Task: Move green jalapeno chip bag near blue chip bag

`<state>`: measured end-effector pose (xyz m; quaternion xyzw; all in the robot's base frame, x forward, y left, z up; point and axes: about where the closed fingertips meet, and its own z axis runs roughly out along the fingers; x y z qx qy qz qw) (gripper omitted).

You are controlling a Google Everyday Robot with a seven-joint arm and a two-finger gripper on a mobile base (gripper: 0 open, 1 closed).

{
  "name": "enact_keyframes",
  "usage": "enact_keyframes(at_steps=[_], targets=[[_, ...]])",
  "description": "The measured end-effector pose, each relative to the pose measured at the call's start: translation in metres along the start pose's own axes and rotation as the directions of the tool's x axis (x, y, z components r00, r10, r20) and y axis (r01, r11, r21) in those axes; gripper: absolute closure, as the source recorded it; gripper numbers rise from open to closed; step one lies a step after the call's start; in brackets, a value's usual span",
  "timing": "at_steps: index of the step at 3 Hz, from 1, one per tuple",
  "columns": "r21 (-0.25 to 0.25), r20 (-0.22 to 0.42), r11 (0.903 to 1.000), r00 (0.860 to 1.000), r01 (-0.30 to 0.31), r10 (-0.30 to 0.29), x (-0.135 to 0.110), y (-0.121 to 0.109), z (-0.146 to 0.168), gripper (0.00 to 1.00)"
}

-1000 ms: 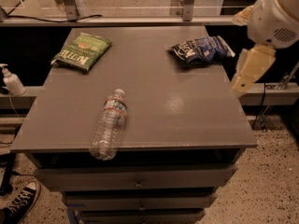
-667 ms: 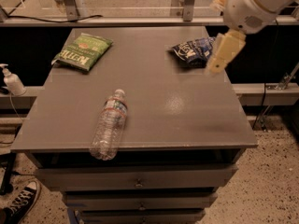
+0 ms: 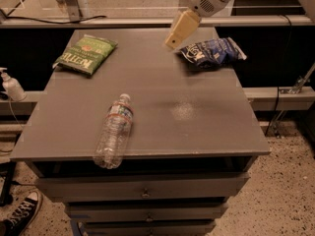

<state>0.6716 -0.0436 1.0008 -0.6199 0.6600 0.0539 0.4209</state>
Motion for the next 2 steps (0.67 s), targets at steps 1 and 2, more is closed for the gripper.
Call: enact_keyframes(at_steps=[1,2], targets=[[0.000,0.000,1.0000,1.000,0.000,0.000,-0.0001,0.0001,0.0002,0.00],[0.031,0.041,0.9990,0.999,-0.033,0.032,-0.0038,-0.0026,0.0085,0.00]])
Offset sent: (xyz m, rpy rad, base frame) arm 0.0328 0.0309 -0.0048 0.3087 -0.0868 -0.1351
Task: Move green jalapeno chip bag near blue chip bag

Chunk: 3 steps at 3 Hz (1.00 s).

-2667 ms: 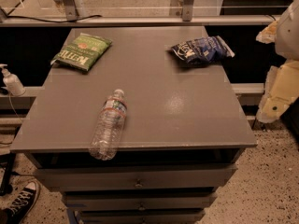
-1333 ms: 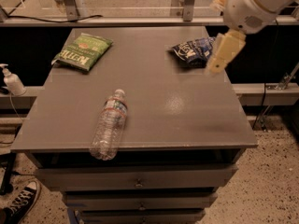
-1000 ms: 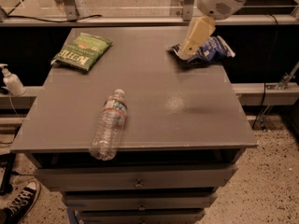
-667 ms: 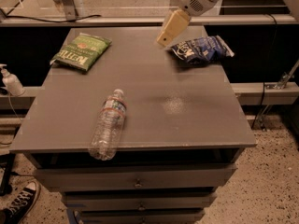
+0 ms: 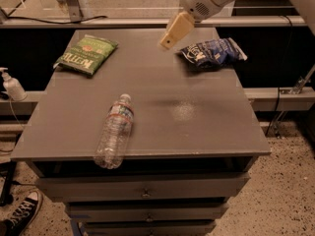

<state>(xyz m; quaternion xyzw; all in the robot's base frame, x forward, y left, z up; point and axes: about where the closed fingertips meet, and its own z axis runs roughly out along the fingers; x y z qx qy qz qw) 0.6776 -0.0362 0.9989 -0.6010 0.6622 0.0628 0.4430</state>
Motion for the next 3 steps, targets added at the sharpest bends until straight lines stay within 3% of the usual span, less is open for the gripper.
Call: enact_keyframes(at_steps=[1,2,3], targets=[[0.022,0.134,0.9952,0.987,-0.095,0.091,-0.030,0.002,0.053,0.00],[0.020,0.241,0.9835,0.956,-0.180,0.170,-0.057,-0.005,0.109,0.00],[-0.059,0.321,0.9703,0.916,-0.235,0.241,-0.083,0.004,0.165,0.00]])
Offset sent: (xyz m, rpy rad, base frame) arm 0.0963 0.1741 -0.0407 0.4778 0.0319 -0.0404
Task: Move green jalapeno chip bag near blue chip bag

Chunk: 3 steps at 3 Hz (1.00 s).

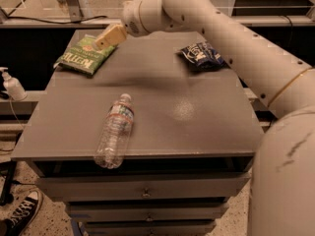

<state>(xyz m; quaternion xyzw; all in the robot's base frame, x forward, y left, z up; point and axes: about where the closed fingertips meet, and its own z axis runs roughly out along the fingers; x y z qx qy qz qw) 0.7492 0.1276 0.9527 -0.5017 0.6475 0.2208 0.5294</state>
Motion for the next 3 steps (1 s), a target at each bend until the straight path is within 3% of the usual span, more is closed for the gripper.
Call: enact_keyframes(at_steps=[1,2,3], targets=[[-0.080,0.023,0.9949,0.998,-0.062,0.064,0.008,0.024,0.049,0.00],[-0.142,-0.001,0.9845,0.995,-0.104,0.105,0.024,0.046,0.077,0.00],[-0.166,-0.045,0.9775,0.991,-0.129,0.124,0.042,0.057,0.083,0.00]])
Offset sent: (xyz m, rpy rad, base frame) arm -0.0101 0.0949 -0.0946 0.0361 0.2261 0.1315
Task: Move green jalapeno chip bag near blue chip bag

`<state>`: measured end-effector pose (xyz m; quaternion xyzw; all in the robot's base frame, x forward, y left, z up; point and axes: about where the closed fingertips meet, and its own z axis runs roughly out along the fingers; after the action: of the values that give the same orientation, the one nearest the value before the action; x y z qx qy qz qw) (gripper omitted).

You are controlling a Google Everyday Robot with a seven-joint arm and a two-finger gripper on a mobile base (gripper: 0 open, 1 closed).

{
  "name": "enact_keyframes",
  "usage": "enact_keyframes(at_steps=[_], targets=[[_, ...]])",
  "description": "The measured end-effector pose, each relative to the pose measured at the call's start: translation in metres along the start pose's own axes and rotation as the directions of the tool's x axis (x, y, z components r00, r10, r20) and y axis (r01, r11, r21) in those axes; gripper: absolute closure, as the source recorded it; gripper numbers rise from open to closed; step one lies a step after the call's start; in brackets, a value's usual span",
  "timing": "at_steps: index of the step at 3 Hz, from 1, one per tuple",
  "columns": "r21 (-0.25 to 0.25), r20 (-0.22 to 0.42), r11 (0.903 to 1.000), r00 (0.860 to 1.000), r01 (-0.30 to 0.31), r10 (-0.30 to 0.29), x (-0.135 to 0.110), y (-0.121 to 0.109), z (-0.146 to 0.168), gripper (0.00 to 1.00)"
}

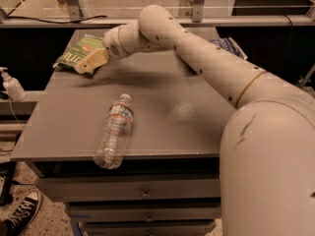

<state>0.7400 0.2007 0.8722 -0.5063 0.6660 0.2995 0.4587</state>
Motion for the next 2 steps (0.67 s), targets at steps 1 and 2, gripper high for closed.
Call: enact_keyframes(at_steps=[1,2], targets=[[-0.009,-0.056,0.9999,0.998,-0.013,0.012,0.024,0.002,-0.007,0.04],[0.011,-0.091,0.9999,0.996,-0.008,0.009,0.036,-0.009,-0.022,0.22]])
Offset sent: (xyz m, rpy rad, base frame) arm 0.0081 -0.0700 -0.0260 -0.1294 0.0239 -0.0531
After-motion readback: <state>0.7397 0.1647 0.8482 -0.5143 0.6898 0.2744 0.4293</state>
